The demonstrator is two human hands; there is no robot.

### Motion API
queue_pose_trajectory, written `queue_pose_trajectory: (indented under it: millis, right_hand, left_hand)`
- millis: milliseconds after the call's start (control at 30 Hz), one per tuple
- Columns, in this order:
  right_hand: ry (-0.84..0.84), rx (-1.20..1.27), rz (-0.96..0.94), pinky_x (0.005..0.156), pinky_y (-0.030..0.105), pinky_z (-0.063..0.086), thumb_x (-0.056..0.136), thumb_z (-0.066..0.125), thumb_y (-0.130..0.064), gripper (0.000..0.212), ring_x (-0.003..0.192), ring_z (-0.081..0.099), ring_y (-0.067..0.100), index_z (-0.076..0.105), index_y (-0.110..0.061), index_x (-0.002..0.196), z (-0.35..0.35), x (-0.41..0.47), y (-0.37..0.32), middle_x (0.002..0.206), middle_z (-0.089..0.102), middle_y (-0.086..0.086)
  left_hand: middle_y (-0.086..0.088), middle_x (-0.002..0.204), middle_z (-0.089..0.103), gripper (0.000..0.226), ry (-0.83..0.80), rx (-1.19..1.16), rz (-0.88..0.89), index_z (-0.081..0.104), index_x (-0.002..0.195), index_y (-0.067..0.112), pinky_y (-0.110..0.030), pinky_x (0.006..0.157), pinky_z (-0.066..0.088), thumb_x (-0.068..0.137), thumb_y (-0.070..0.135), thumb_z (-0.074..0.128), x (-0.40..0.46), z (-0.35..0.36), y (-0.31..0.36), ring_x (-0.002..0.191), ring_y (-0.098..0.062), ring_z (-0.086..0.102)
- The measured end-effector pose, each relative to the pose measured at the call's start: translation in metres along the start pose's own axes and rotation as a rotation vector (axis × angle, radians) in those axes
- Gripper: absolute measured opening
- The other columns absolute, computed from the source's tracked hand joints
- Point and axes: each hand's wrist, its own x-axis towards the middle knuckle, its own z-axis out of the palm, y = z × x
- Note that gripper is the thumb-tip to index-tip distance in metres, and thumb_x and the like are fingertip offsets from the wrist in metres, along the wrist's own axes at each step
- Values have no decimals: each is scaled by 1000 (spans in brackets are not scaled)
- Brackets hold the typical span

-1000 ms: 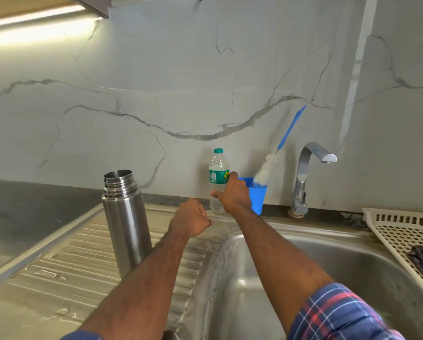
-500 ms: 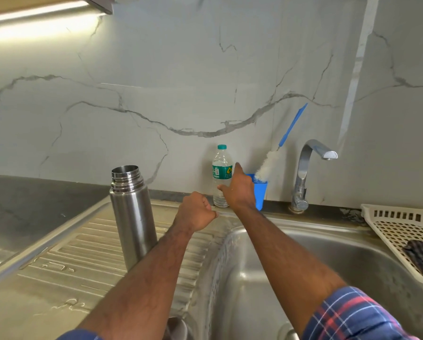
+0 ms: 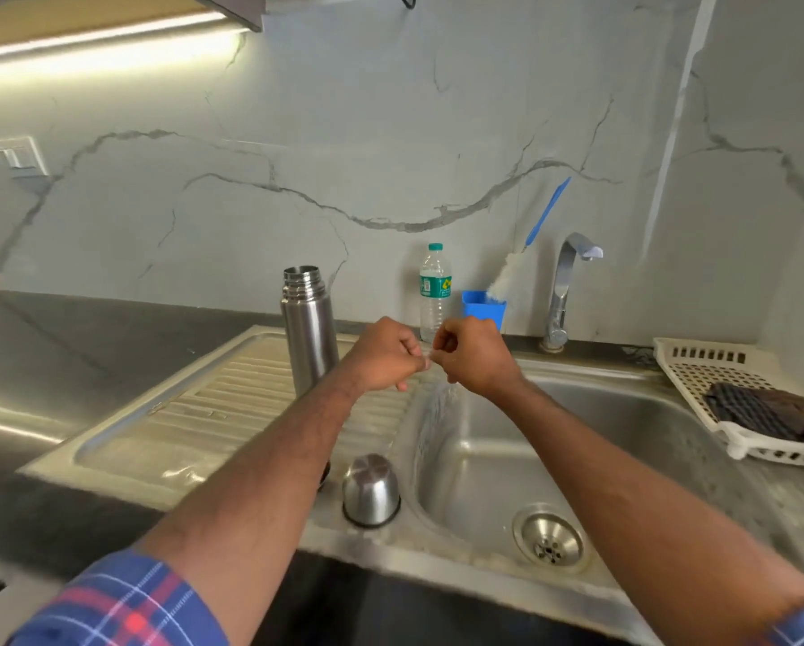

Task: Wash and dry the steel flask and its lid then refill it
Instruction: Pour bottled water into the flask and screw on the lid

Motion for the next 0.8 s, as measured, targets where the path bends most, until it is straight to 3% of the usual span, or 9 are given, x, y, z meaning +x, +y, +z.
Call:
queue_pose_trajectory:
  millis: [67,167,367,467,700,800]
  right_hand:
    - [-41,32,-51,57,29,59,85,74,-14,12,51,69,13,65,-17,77,-8,-24,-17,68,71,3]
    - [-100,95,-112,52,18,51,87,74,-17,10,55,71,14,68,-15,79,-15,-56,-40,70,73,6]
    - [-353,108,-142,86,35,58,85,77,-35,13,86,70,10,73,-24,90,-1,-99,-61,87,75,-6]
    - [-441,104,-128,89,34,57,79,78,-51,28,92,68,7,69,-31,97,10,-113,-62,97,73,-10]
    - [-457,45,-142,82,27,47,81,79,-49,48,99,58,8,62,-29,122,22,-122,-73,122,56,-13]
    - [-439,45,-145,93,35,50,79,77,-56,58,108,55,11,60,-29,127,31,-113,-89,128,58,-9]
  left_hand:
    - [0,62,70,13,-13,3,34,71,88,5,-17,42,43,88,16,79,-24,-12,5,49,-11,68]
    - [-8,70,74,12,5,21,71,72,88,6,-21,48,51,88,15,79,-54,-29,2,51,-10,68]
    - [-4,71,70,12,103,16,37,69,84,8,-16,48,49,86,11,80,-100,-57,-35,43,0,60]
    - [-8,72,73,12,135,3,-17,70,84,6,-21,52,51,86,12,80,-114,-63,-57,46,-7,63]
    - [-10,71,72,12,179,-44,-81,71,81,5,-17,47,48,86,10,80,-129,-61,-88,44,-4,60]
    - [-9,68,70,15,228,-55,-82,70,75,11,-21,50,49,86,11,80,-130,-63,-95,47,-3,59]
